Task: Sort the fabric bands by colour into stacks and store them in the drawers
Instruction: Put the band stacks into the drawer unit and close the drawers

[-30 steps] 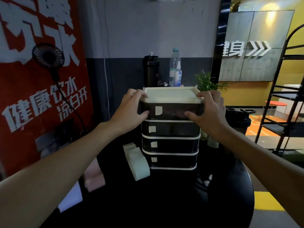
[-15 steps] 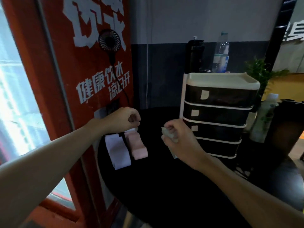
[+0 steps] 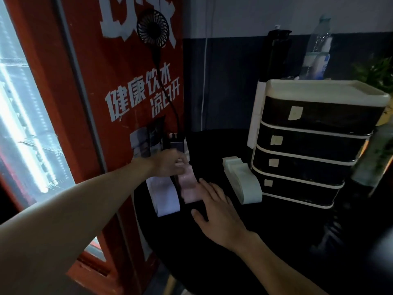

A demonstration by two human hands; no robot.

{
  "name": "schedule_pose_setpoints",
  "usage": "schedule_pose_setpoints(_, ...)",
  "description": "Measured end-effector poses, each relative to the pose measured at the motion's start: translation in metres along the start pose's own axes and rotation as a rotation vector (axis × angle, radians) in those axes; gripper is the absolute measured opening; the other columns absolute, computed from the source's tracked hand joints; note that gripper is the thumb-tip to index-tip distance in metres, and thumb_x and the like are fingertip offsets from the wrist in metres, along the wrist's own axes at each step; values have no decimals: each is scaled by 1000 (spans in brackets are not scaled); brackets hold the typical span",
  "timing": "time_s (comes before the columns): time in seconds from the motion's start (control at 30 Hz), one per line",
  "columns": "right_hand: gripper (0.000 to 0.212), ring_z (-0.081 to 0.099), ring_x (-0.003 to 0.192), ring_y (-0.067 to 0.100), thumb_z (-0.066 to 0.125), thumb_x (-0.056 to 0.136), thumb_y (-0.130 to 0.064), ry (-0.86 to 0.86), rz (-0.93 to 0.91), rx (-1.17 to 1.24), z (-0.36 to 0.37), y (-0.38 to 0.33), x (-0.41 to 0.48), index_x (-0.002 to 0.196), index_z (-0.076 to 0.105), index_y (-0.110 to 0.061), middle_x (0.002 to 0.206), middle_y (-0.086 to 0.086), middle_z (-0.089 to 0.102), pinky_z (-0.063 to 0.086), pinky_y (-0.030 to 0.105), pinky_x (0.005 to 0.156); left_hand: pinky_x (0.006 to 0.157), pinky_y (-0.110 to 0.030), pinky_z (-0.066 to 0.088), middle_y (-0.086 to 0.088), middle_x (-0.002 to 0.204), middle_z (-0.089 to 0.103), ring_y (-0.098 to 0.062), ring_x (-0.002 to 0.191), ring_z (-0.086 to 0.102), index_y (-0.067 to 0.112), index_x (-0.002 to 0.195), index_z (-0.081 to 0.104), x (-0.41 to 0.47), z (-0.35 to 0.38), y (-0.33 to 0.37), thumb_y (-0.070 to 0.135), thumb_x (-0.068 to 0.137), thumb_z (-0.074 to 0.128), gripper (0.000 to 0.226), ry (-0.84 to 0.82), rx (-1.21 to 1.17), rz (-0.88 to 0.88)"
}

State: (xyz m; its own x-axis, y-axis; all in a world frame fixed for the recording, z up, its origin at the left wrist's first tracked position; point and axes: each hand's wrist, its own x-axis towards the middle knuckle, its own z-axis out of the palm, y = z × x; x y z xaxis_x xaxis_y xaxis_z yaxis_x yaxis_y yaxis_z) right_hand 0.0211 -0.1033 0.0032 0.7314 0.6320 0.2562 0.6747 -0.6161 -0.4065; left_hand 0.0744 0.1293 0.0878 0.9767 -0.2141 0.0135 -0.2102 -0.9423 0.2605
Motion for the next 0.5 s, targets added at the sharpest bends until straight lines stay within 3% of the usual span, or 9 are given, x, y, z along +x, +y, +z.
schedule_pose_setpoints(0.1,62,5,147,7,37,97,-49,-2,-28,-71,3,1,1,152,16,-30,159,-15,15,14,37,119,76,-25,41,6,95,60,-13,90,57,23,98,63,10,8,-5,23,94,64,4,5,-18,8)
schedule_pose_setpoints(0.27,60,13,144,4,34,97,-52,9,-41,-95,7,5,2,151,20,-30,157,-17,18,13,34,118,64,-13,34,11,93,52,-16,94,55,17,108,56,29,16,-16,31,93,67,23,-21,-9,-65)
schedule_pose_setpoints(0.3,60,13,144,4,34,96,-52,6,-43,-88,7,5,2,150,20,-30,157,-17,18,12,34,118,66,-12,35,10,97,55,-20,101,58,16,111,56,33,18,-19,32,93,67,27,-38,-11,-92)
schedule_pose_setpoints(0.4,60,15,143,3,34,96,-52,0,-51,-76,6,5,1,150,20,-30,157,-18,17,12,35,118,98,-23,42,-7,135,56,-25,128,52,5,139,48,41,19,-23,33,93,68,57,-81,-20,-170)
schedule_pose_setpoints(0.5,60,16,143,2,34,95,-53,-1,-51,-72,5,5,1,150,19,-32,157,-19,16,12,35,118,96,-26,41,-16,139,54,-29,126,53,-1,136,49,49,21,-34,35,91,70,61,-137,-39,-237)
